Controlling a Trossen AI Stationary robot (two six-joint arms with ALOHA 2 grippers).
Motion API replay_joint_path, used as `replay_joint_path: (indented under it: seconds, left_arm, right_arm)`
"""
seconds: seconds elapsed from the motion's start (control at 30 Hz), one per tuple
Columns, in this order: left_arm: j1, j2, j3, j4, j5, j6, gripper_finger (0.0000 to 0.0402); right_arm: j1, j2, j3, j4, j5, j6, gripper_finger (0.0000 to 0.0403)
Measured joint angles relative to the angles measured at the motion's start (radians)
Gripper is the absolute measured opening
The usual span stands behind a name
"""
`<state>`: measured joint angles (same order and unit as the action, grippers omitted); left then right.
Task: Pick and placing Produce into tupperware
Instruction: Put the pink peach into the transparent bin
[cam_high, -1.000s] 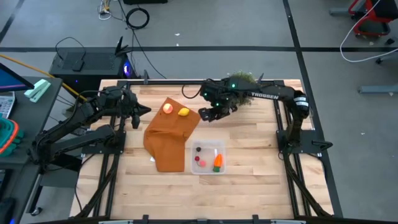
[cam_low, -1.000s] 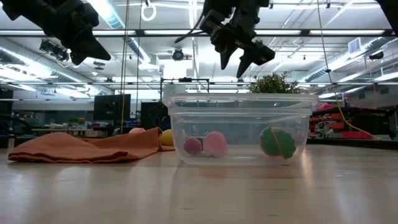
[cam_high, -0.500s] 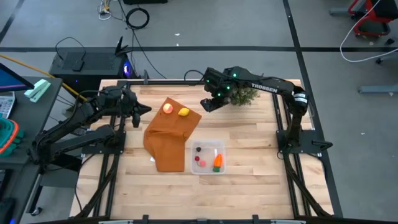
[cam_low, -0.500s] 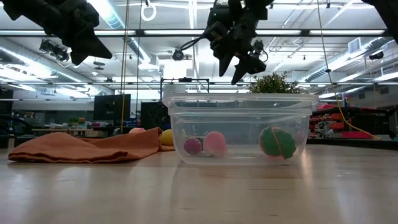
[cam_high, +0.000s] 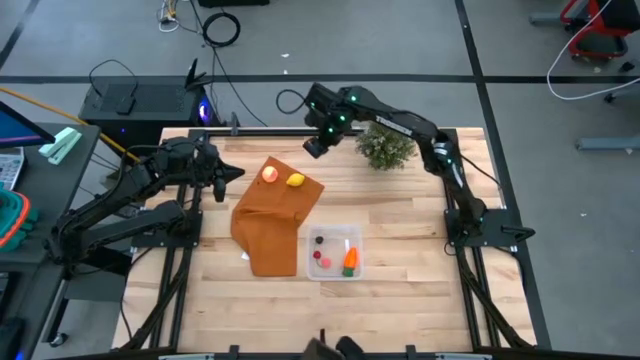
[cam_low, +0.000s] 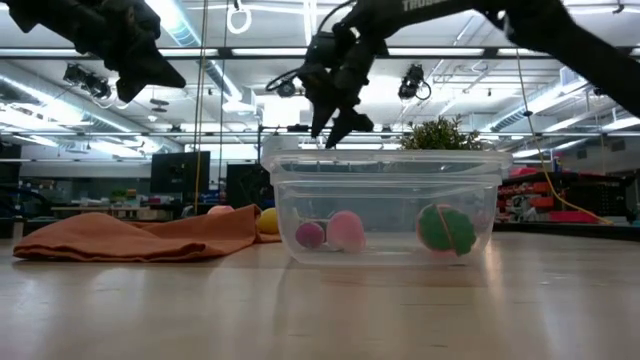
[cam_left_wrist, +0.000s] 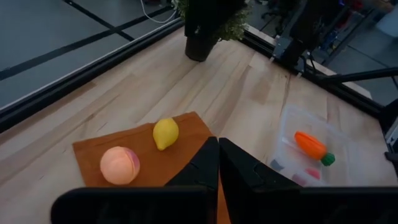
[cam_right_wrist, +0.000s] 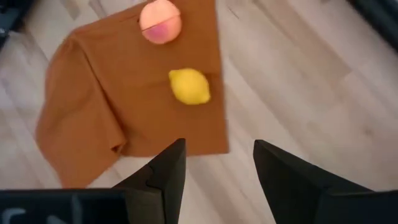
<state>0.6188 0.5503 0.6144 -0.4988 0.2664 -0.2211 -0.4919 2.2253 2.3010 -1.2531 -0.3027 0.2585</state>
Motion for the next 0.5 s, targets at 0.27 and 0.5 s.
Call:
replay_joint_path:
  seconds: [0.27,0.5]
  left_arm:
    - [0.000,0.000,0.000,0.000,0.000,-0.030,0.0012]
    - [0.000,0.000,0.000,0.000,0.000,-0.030,0.0022]
  right_arm:
    - [-0.019,0.061,0.033,-0.108,0.025,-0.161,0.0158]
    - [0.022,0.066,0.033,-0.063,0.117,-0.319,0.0158]
